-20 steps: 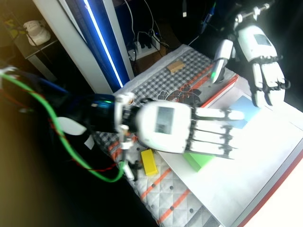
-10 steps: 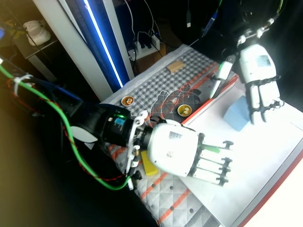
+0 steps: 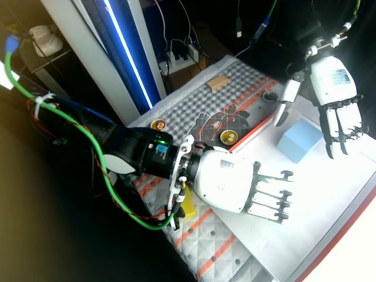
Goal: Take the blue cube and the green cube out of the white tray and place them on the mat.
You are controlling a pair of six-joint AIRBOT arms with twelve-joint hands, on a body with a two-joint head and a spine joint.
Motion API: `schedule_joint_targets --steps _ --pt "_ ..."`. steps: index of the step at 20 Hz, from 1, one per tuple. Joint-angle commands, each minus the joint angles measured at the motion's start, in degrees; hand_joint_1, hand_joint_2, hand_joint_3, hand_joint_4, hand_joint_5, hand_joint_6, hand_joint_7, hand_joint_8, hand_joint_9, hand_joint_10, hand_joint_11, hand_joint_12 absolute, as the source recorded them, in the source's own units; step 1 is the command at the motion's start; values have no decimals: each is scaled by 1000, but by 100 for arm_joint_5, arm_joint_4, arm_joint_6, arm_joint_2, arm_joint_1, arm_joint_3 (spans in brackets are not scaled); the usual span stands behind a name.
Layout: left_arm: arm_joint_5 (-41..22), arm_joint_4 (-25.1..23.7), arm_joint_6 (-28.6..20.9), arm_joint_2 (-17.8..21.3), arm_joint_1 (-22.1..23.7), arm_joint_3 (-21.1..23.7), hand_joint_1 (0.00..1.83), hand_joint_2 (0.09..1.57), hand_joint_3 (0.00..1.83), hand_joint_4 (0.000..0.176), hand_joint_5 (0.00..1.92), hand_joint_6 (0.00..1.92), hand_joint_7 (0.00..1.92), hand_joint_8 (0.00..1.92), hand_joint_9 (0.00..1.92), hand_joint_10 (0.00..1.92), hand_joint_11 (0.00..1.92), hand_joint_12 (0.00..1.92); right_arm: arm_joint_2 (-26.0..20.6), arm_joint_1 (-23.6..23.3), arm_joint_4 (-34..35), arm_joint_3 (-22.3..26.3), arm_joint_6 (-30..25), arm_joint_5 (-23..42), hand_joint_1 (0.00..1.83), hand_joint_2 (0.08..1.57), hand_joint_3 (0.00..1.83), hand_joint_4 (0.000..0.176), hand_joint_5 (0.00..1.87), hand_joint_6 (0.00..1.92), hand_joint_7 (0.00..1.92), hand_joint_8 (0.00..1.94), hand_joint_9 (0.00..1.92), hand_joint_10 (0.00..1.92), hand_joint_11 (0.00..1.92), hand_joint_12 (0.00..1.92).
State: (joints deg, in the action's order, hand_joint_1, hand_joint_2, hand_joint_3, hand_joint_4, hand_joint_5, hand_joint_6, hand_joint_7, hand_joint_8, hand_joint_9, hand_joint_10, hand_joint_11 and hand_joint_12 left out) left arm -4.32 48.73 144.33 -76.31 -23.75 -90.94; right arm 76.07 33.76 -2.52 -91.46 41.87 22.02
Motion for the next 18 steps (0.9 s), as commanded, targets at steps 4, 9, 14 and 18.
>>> schedule_joint_targets --steps 4,9,14,18 --pt "-440 287 0 -66 -29 -69 945 1063 1 155 415 19 554 6 587 21 229 412 0 -53 99 -34 -150 648 974 1121 0 18 450 8 616 17 698 54 197 1433" --pt "-494 625 1 -111 -127 -133 1157 1239 8 0 776 1095 708 1503 793 111 224 1208 0 -53 104 -32 -190 650 1074 1130 1 0 579 5 705 16 738 50 157 1413" --pt "-769 7 -1235 -94 -123 -103 1208 1222 2 0 883 939 694 1610 518 1095 236 1461 0 -54 81 66 -190 861 1272 1201 2 0 651 4 776 1036 850 226 293 1614" --pt "-1494 -2264 -3912 491 -95 644 1207 1238 1 0 818 984 707 1649 512 1574 342 1747 -455 -77 51 680 -190 1825 1329 1217 1 0 729 1223 770 1261 773 1503 537 1338"
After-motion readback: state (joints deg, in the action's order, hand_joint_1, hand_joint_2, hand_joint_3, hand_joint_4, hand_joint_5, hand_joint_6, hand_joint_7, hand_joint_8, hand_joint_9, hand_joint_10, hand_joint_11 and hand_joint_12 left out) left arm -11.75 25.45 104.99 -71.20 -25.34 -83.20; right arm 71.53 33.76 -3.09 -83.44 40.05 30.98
